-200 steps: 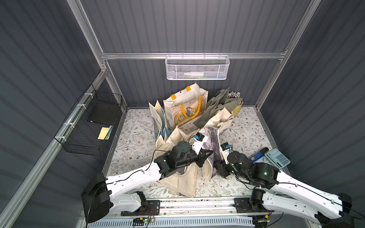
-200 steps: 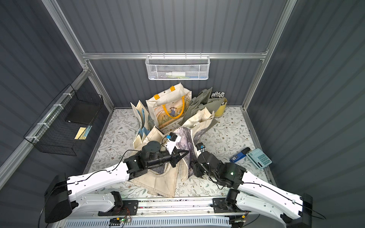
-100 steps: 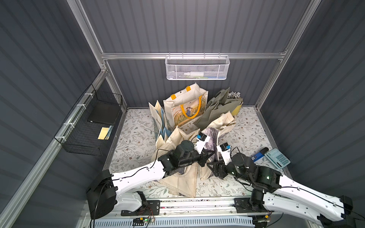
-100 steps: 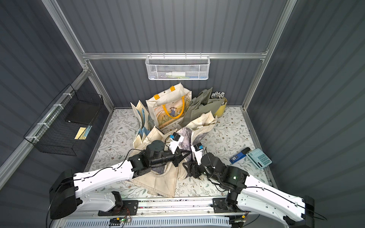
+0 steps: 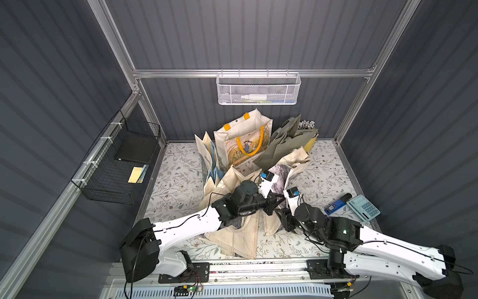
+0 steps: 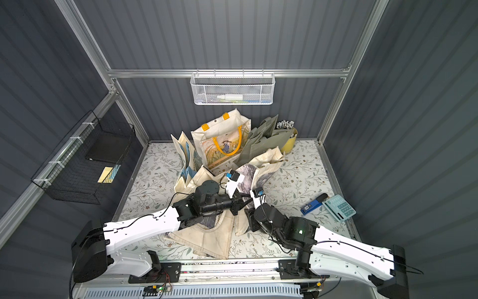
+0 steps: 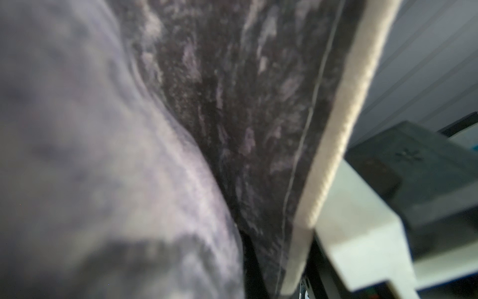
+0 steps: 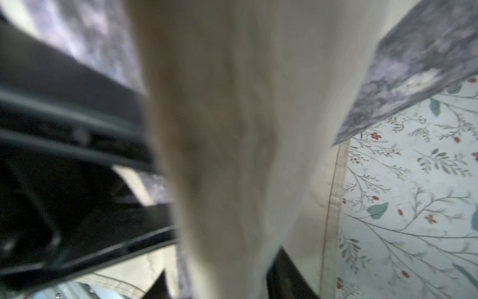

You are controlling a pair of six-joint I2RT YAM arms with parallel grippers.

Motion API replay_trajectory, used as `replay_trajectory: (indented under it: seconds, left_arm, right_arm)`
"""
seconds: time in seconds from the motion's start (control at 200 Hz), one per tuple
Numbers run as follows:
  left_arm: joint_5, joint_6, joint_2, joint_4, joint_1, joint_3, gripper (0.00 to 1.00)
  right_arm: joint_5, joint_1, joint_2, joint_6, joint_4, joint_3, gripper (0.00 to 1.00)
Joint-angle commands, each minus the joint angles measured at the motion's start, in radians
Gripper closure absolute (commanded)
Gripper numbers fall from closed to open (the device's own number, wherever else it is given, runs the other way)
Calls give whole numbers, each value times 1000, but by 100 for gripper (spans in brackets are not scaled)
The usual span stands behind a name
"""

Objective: Put away the canvas bag
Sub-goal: Press the canvas bag at the center of the board.

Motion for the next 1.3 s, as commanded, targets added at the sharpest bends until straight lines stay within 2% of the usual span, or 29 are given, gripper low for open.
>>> replay_trajectory:
  seconds: [0.0,0.03,0.075,0.105,0.165,0.25,0.265,0.305,0.32,0.33,0.535,0.685,0.74,0.795,0.875,0.981,1.121,1.216,1.291]
  left_arm:
    - [102,17,-3,66,-4,80,100]
    - [110,27,2,49,-3,93,100]
    - [156,62,12,42,-5,118,100]
    - [174,78,21,18,-4,138,94]
    - [181,103,32,-34,-4,169,70]
    - [128,121,15,-54,-4,165,47]
    - [126,120,7,-49,-4,159,36]
    - [68,124,-16,-31,-4,141,16]
    - [60,129,-24,-25,-4,134,3]
    - [53,133,-31,-23,-4,132,1]
    - [-66,258,-114,-98,-4,149,0]
    - [-214,359,-149,-164,-1,118,0]
    - [-223,369,-152,-162,8,105,1]
    - [-176,352,-140,-184,45,114,0]
    - [-21,241,-90,-221,165,156,1]
    - [156,121,-17,-183,287,182,1]
    - [333,13,94,-179,416,254,1]
    - [478,-110,139,-87,499,230,0]
    - [556,-186,174,-12,522,215,0]
  right_arm:
    - [82,11,-52,28,-15,-6,82]
    - [90,13,-63,32,-26,-3,85]
    - [97,12,-80,33,-39,4,94]
    - [101,12,-88,32,-52,12,99]
    - [103,12,-105,26,-84,36,100]
    - [102,13,-140,15,-145,76,100]
    - [100,12,-149,15,-157,84,100]
    - [104,13,-178,26,-191,99,100]
    - [108,12,-190,42,-206,107,100]
    - [110,12,-200,50,-214,113,100]
    - [52,13,-387,48,-251,204,100]
    - [-25,13,-443,16,-274,266,100]
    - [-82,13,-441,-1,-282,284,100]
    - [-134,12,-435,-15,-280,295,100]
    - [-157,13,-428,-24,-295,315,100]
    - [-203,14,-438,-40,-295,351,100]
    - [-272,15,-463,-39,-290,391,100]
    - [-307,16,-461,-28,-304,409,100]
    - [-305,16,-451,-33,-324,451,100]
